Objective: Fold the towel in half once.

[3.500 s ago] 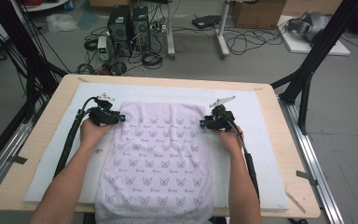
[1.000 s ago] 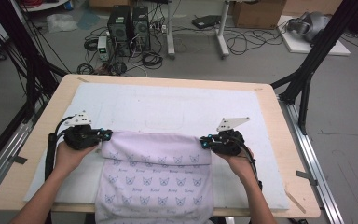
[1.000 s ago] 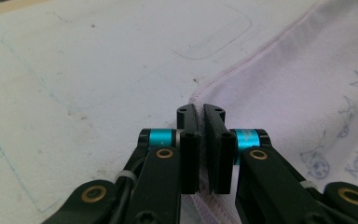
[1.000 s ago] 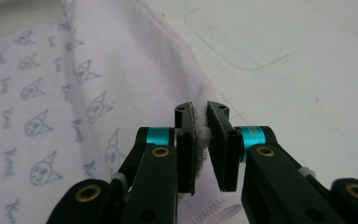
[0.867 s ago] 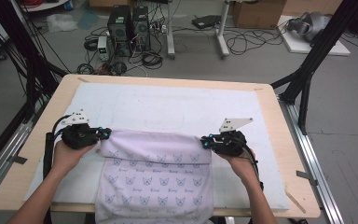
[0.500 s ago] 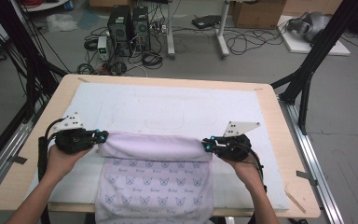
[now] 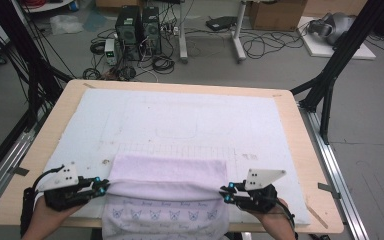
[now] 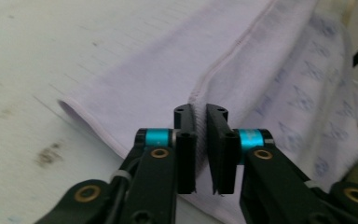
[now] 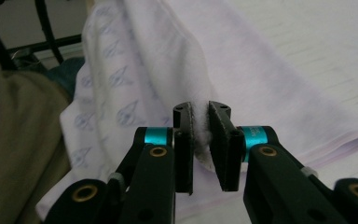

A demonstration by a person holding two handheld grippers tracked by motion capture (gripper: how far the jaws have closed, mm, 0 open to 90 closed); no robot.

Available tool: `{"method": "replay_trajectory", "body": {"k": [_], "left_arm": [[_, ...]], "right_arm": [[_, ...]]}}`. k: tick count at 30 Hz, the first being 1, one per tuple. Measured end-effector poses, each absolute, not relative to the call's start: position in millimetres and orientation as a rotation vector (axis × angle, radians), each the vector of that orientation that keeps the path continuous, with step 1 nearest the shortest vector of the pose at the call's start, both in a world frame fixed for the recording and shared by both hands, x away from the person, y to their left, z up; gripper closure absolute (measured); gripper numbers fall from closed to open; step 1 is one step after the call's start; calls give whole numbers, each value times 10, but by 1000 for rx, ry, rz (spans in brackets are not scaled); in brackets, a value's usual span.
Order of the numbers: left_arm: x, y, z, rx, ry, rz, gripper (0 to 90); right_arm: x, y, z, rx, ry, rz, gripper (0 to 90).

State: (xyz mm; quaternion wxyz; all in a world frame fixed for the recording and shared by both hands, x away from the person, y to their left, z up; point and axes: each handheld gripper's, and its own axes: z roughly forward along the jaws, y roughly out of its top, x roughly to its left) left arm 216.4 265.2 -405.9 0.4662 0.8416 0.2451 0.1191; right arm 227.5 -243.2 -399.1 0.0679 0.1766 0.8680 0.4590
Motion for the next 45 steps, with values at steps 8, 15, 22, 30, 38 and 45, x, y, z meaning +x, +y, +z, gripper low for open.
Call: {"method": "replay_trajectory", "body": {"k": [8, 15, 22, 30, 38, 45], "left_arm": [[2354, 2588, -4091, 2082, 627, 290, 601], [2788, 2548, -4092, 2051, 718, 327, 560], [3123, 2476, -4227, 2093, 791, 342, 516], [3233, 2425, -4280, 2119, 817, 357, 471], [3244, 2502, -4327, 2124, 839, 344, 487], [3274, 2527, -4360, 2123, 850, 329, 483]], "right_arm": [[2383, -2530, -3976, 605, 2571, 1445, 676], [2849, -2496, -4040, 702, 2555, 1386, 584], [3148, -2464, -4178, 768, 2560, 1288, 484], [3255, -2457, -4281, 839, 2575, 1246, 426], [3256, -2414, -4315, 845, 2562, 1231, 421], [3209, -2416, -4341, 842, 2544, 1238, 424]]}}
